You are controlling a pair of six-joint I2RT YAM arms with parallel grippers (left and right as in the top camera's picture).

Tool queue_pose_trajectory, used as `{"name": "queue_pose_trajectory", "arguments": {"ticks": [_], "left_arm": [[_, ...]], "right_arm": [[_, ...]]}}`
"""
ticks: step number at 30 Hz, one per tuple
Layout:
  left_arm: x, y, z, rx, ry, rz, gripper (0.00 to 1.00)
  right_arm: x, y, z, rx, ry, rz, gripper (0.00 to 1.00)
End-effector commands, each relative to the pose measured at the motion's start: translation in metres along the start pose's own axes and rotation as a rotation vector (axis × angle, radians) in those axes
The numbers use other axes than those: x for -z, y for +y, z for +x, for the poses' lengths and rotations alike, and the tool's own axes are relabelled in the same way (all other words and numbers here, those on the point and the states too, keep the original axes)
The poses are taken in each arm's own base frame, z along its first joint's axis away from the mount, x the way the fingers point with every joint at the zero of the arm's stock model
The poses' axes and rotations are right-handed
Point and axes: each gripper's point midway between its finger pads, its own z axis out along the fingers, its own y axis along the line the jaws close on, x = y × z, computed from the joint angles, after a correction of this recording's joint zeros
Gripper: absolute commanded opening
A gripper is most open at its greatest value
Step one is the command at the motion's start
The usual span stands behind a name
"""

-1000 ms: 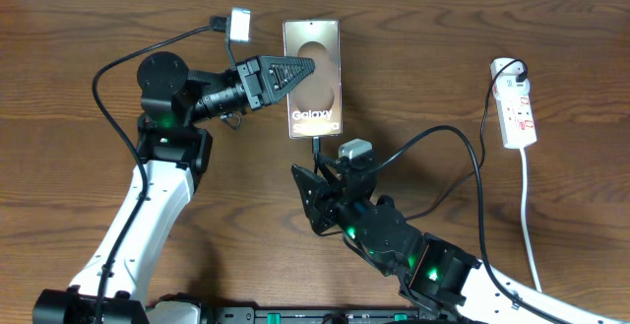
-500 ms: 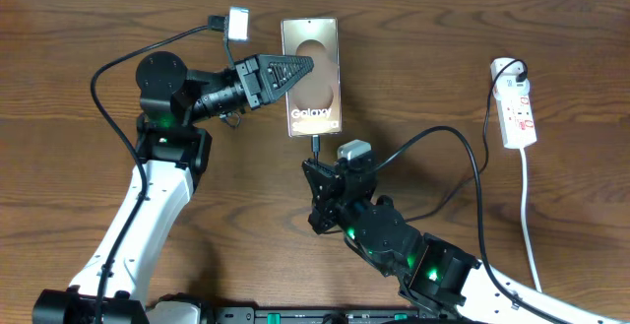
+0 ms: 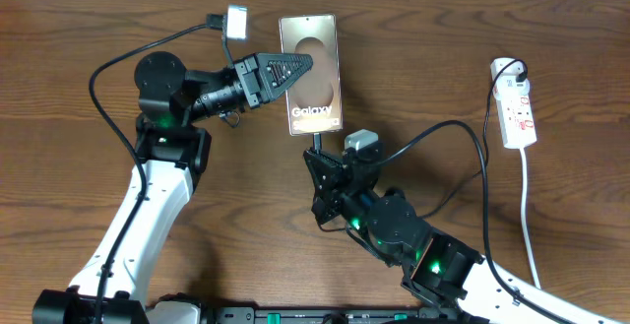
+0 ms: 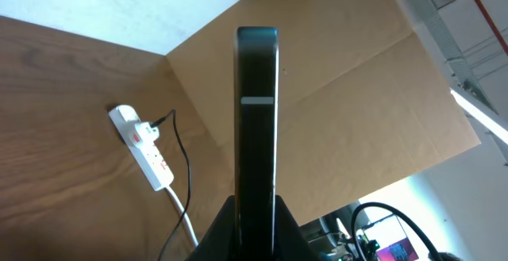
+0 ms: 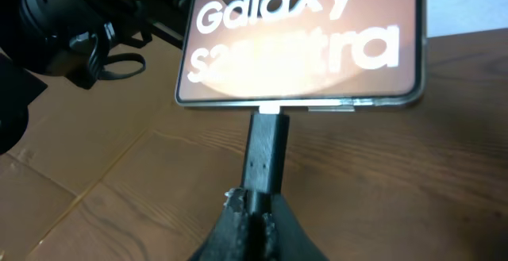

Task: Plug charger to phone and switch on socket
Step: 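Open the right gripper and pull it back from the plugged cable, then lower the phone flat onto the table with the left gripper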

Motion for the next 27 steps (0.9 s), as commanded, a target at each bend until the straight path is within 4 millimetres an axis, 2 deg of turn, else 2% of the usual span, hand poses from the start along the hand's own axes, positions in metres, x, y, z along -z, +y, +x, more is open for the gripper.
{"name": "queue_pose_trajectory", "arguments": {"ticks": [1,4,7,10,11,13,17,20,22,24,25,27], "left_arm": [[-0.002,-0.018,0.011,-0.050,0.081,0.057,0.07],[-0.002,-0.015,0.005,-0.051,0.047,0.040,0.07],[-0.003,-0.009,0.000,-0.046,0.015,0.013,0.07],[-0.003,0.016,-0.001,0.024,-0.024,-0.081,0.07],[-0.003,0.027,0.000,0.046,-0.035,-0.124,0.07],[-0.010,0.040,0.007,0.053,-0.027,-0.166,0.07],[-0.035,0.055,0.034,0.033,0.058,-0.160,0.07],[-0.051,0.077,0.056,0.038,0.123,-0.172,0.07],[-0.059,0.109,0.075,0.103,0.172,-0.202,0.07],[-0.061,0.131,0.089,0.128,0.216,-0.211,0.07],[-0.060,0.151,0.102,0.164,0.255,-0.216,0.07],[-0.057,0.179,0.116,0.226,0.282,-0.243,0.07]], "right_arm": [[0.000,0.004,-0.011,-0.003,-0.007,-0.027,0.16],[0.002,0.004,0.002,-0.008,0.056,-0.039,0.24],[0.011,0.000,0.005,-0.045,0.090,-0.023,0.36],[0.030,0.001,-0.001,-0.046,0.100,-0.035,0.50],[0.038,0.000,-0.006,-0.046,0.093,-0.031,0.57],[0.054,-0.007,-0.014,-0.044,0.078,-0.007,0.64],[0.090,-0.038,-0.024,-0.026,0.049,0.122,0.80],[0.113,-0.057,-0.027,-0.049,0.034,0.192,0.89],[0.131,-0.069,-0.025,-0.078,0.034,0.231,0.93],[0.139,-0.075,-0.022,-0.100,0.044,0.248,0.95],[0.144,-0.081,-0.015,-0.120,0.064,0.267,0.95],[0.148,-0.089,-0.004,-0.142,0.104,0.304,0.95]]}}
